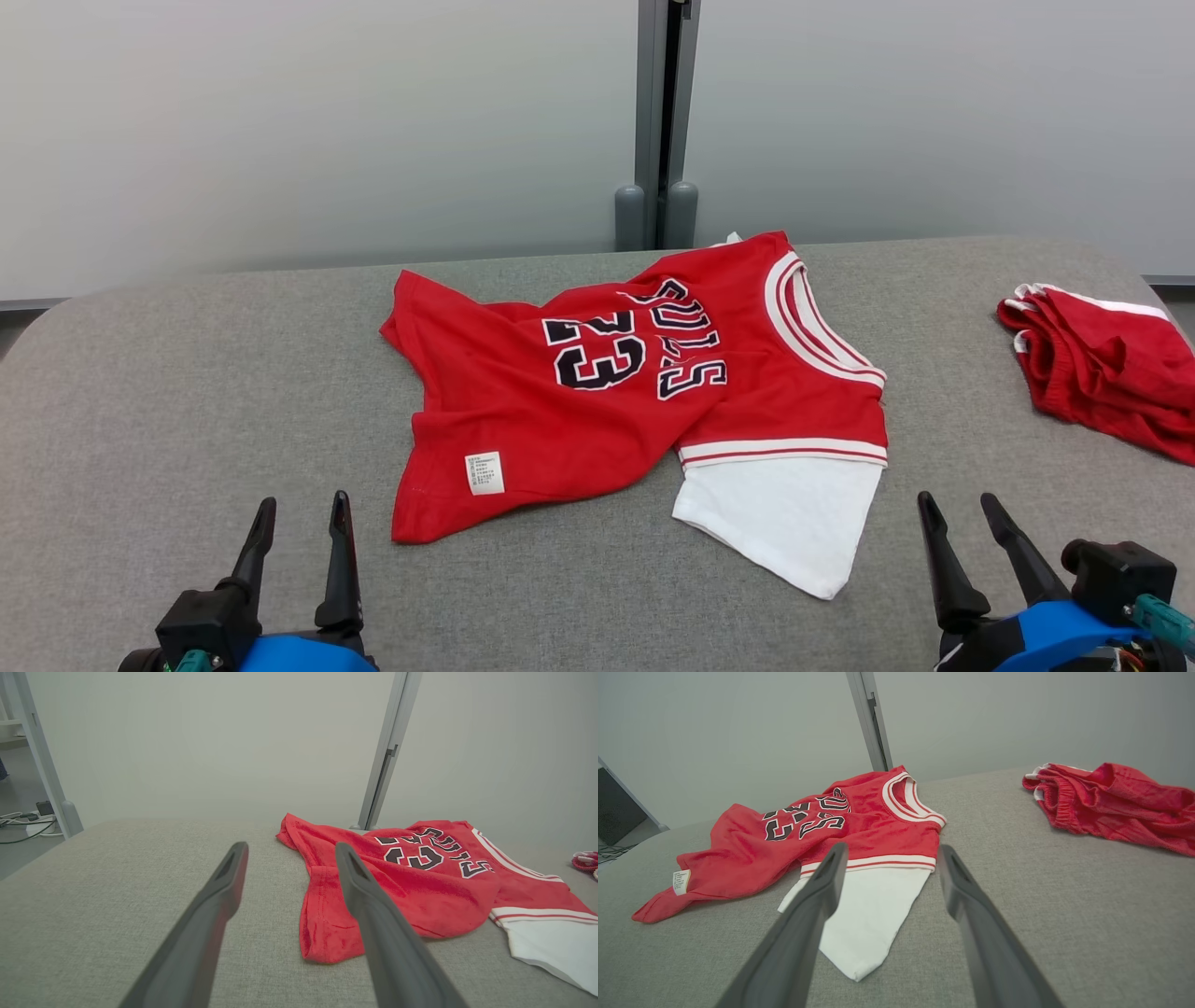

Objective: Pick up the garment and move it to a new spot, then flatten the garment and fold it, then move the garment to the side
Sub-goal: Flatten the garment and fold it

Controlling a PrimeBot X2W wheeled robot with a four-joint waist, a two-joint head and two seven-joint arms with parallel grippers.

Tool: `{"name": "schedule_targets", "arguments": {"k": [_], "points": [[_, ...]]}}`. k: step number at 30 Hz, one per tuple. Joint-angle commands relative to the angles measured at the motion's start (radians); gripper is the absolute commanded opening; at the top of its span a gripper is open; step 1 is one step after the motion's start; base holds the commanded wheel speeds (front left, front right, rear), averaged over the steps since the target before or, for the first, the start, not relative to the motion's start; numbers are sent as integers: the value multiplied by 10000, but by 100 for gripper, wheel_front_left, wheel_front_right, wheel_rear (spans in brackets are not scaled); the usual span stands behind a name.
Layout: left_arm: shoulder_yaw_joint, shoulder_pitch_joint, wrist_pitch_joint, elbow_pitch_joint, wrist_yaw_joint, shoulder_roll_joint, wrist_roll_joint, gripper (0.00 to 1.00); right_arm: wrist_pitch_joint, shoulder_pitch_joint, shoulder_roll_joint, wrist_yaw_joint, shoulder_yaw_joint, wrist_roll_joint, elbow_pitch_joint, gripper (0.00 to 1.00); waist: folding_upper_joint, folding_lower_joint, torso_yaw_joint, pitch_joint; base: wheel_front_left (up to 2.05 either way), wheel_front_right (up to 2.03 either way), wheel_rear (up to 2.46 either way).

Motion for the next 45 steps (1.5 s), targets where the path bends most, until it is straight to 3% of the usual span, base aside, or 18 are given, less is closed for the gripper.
{"name": "schedule_targets", "arguments": {"k": [1, 8, 12, 20, 28, 32, 33, 34, 35, 40, 45], "points": [[4, 102, -45, -31, -32, 20, 90, 100, -22, 133, -21, 2, -18, 54, -16, 100, 1, 1, -22, -25, 0, 0, 0], [-131, 48, -45, 33, -66, 1, 52, 100, 110, 165, -21, 2, 131, 129, 149, 100, 1, 1, 10, 1, 0, 0, 0], [-56, -109, -45, 16, -120, 45, 38, 100, 723, -175, -21, 3, 246, 20, 616, 100, 1, 1, 37, 177, 0, 0, 0], [-2, -451, -46, -6, -258, 41, 170, 100, 1822, -1801, -21, 2, 371, -29, 2870, 100, 1, 1, 223, 692, 0, 0, 0], [-140, -780, -46, 145, -427, -62, 318, 100, 2119, -3365, -26, 2, 236, -816, 5618, 100, 1, 1, 538, 946, 0, 0, 0], [-110, -810, -46, 189, -457, -99, 347, 100, 2054, -3750, 28, 14, 848, -523, 6497, 100, 1, 1, 610, 998, 0, 0, 0], [-87, -792, -46, 194, -453, -100, 344, 100, 2026, -3817, 51, 15, 1039, -381, 6637, 45, 1, 1, 607, 1006, 0, 0, 0], [-67, -781, -46, 203, -455, -103, 348, 100, 1934, -3870, 69, 18, 1197, -267, 6749, 15, 1, 1, 603, 1012, 0, 0, 0], [-48, -774, -46, 205, -459, -110, 345, 100, 1864, -3920, 77, 20, 1352, -177, 6830, 0, 1, 1, 597, 1012, 0, 0, 0], [62, -683, -46, 177, -462, -148, 364, 100, 1162, -3924, -43, 0, 863, -247, 6777, 0, 1, 1, 495, 944, 0, 0, 0], [157, -539, -46, 117, -484, -189, 357, 100, 1027, -3091, -157, 2, -1159, -1584, 5712, 0, 1, 1, 353, 844, 0, 0, 0]]}}
